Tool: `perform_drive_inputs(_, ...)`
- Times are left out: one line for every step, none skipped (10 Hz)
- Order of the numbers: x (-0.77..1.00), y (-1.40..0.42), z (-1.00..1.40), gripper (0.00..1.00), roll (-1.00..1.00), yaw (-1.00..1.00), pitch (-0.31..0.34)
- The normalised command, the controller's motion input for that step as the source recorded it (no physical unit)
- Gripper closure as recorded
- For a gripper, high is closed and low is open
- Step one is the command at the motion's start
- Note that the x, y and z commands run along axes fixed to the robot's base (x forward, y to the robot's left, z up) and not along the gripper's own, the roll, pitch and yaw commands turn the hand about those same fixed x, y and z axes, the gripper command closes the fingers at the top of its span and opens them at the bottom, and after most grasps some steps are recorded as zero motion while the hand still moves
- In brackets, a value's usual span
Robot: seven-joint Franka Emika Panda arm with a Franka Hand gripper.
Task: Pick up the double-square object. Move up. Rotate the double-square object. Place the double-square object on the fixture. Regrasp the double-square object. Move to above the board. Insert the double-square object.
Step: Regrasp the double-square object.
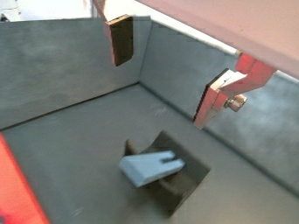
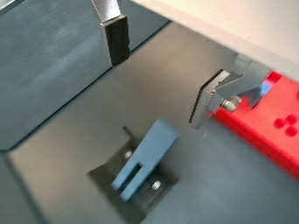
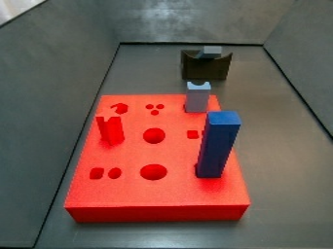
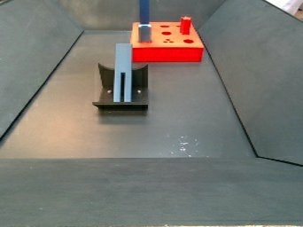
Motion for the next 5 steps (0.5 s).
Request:
perform_drive_inputs(0.04,-0.03,0.0,0.0,1.0,0.05,0.045)
perform_drive_inputs(0.06,-0.03,0.0,0.0,1.0,0.05,0.062)
perform_drive_inputs(0.08,-0.03,0.0,0.0,1.0,0.06,0.086)
perform_drive_inputs(0.09,-0.04,-0.01,0.0,1.0,0.07,0.099)
perform_drive_inputs(0.1,-0.04,-0.01,0.0,1.0,0.08,0.131)
